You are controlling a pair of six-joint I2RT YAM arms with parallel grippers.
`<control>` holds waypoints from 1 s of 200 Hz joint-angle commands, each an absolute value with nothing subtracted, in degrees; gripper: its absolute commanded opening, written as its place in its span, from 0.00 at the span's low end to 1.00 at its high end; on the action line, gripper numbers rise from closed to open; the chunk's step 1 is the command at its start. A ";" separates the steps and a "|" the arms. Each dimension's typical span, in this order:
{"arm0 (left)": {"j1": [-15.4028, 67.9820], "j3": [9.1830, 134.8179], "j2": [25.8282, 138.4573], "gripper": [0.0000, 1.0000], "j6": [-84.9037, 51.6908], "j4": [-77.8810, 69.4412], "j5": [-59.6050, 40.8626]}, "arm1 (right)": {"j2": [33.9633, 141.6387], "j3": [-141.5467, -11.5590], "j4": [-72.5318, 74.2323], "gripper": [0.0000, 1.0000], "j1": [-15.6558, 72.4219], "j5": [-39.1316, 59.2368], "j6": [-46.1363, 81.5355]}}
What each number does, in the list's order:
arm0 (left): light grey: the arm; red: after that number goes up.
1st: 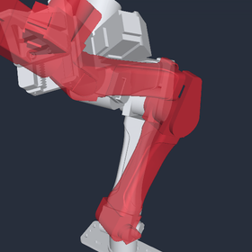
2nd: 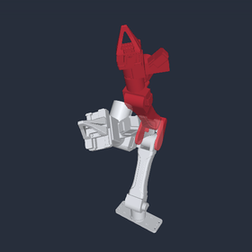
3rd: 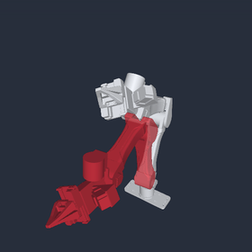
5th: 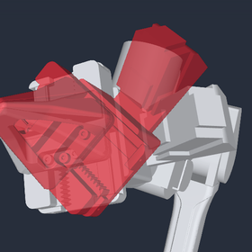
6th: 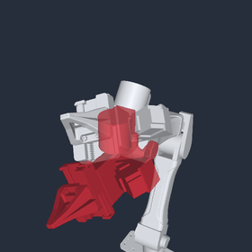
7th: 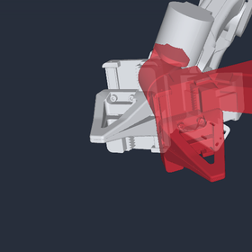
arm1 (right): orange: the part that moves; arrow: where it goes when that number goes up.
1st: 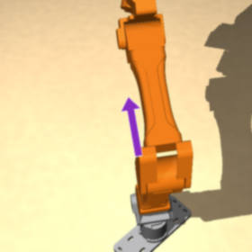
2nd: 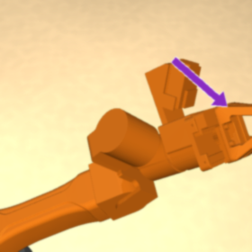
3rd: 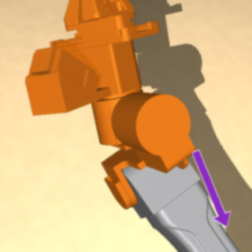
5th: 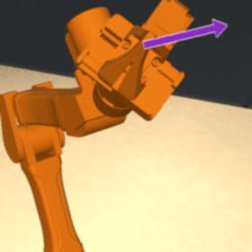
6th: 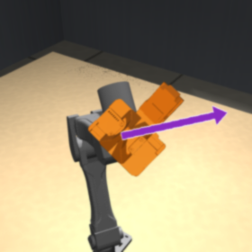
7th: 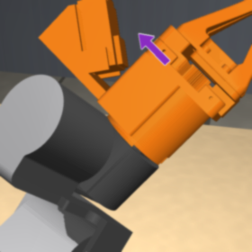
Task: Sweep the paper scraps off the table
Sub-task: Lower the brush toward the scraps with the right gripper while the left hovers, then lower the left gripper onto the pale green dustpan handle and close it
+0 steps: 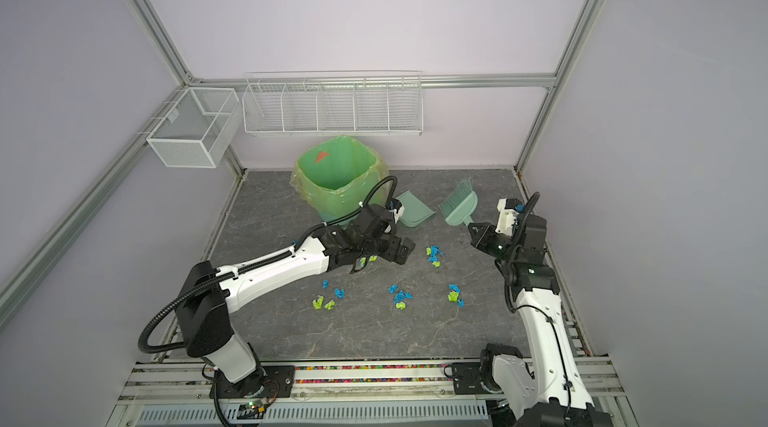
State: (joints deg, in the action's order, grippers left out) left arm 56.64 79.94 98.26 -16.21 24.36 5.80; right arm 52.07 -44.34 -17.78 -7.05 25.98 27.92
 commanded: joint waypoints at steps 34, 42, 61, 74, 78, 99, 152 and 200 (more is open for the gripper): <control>56.53 88.26 104.33 1.00 -12.38 28.73 10.90 | 49.27 -42.83 -20.98 0.07 -7.12 24.58 23.86; 56.17 89.66 105.45 1.00 -11.68 29.78 11.24 | 49.06 -42.50 -20.92 0.07 -7.16 24.92 24.01; 54.92 92.87 108.13 0.98 -10.30 32.39 10.56 | 48.46 -41.80 -21.13 0.07 -7.15 25.83 24.29; 53.56 93.89 109.62 0.98 -9.41 32.91 9.21 | 47.85 -41.49 -21.48 0.07 -7.12 26.08 24.36; 53.04 94.09 109.95 0.97 -9.18 32.96 8.59 | 47.68 -41.45 -21.53 0.07 -7.12 26.06 24.35; 49.73 94.39 110.99 0.97 -9.30 32.29 4.50 | 46.67 -41.47 -22.60 0.07 -7.13 26.11 24.01; 47.07 99.54 115.23 0.98 -3.16 33.96 0.94 | 44.17 -42.12 -25.92 0.07 -7.13 25.20 22.64; 47.02 108.88 122.15 0.89 -0.04 41.45 1.82 | 43.24 -41.92 -27.34 0.07 -7.13 24.87 22.17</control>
State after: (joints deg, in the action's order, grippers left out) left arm 46.92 104.77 119.28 -3.51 35.51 1.76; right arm 44.23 -42.02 -26.72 -7.03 24.86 23.59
